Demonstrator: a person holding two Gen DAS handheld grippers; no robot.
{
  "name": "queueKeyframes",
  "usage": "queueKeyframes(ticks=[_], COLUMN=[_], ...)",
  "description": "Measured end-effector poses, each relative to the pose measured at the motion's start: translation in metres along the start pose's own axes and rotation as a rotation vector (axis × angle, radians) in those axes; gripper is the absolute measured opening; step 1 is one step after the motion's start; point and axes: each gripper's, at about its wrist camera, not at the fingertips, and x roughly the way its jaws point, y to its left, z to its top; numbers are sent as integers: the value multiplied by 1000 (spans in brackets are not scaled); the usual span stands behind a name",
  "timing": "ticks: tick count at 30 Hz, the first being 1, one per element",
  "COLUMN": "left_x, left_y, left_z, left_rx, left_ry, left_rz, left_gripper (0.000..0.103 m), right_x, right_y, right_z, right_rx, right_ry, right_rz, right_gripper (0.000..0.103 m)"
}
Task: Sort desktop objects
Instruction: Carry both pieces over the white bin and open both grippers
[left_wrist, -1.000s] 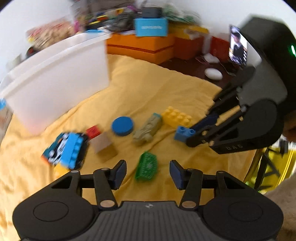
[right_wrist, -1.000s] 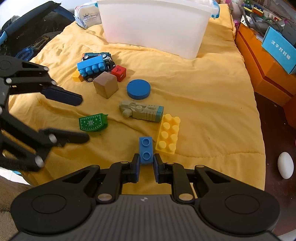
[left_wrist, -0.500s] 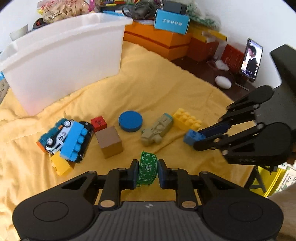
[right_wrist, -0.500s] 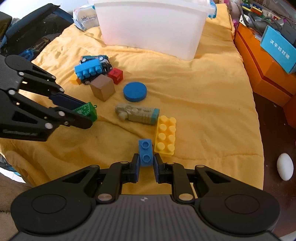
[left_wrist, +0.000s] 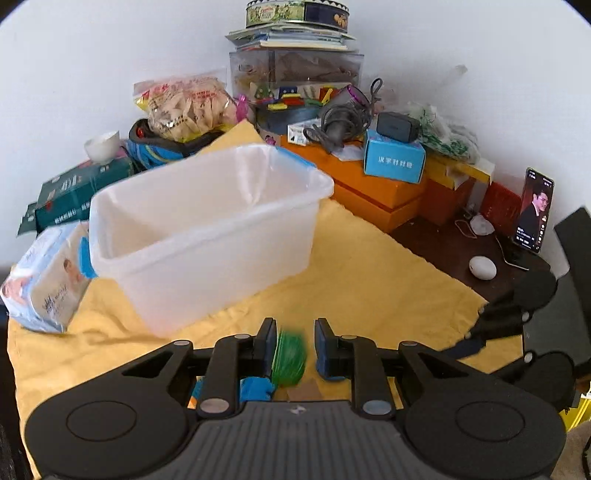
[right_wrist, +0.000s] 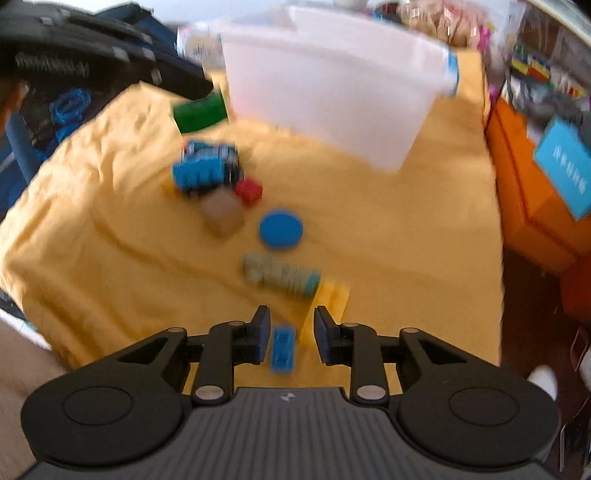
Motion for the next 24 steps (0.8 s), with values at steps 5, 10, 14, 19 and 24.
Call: queueKeyframes(ticks=[5,10,14,19,24], left_x=[5,6,7,33,64], left_y=[-4,-2,4,11,2], left_z=[-14,-18,-28,-36,-36], left_rx=[-31,-29,-1,56,205], left_ry=[35,43,77,118,153], left_rz=[-38,-51,-9,29,75], left_gripper=[26,26,26,41,47], right_x=[12,15,-2,5,7], right_y=[-9,-10,1,5,8], right_z=[-21,-17,-2,11,15], right_rx=[136,122,41,15,7], right_ry=[31,28,-29,-44,-38], right_rz=[49,68,52,56,56], right_gripper=[28,17,17,17,17])
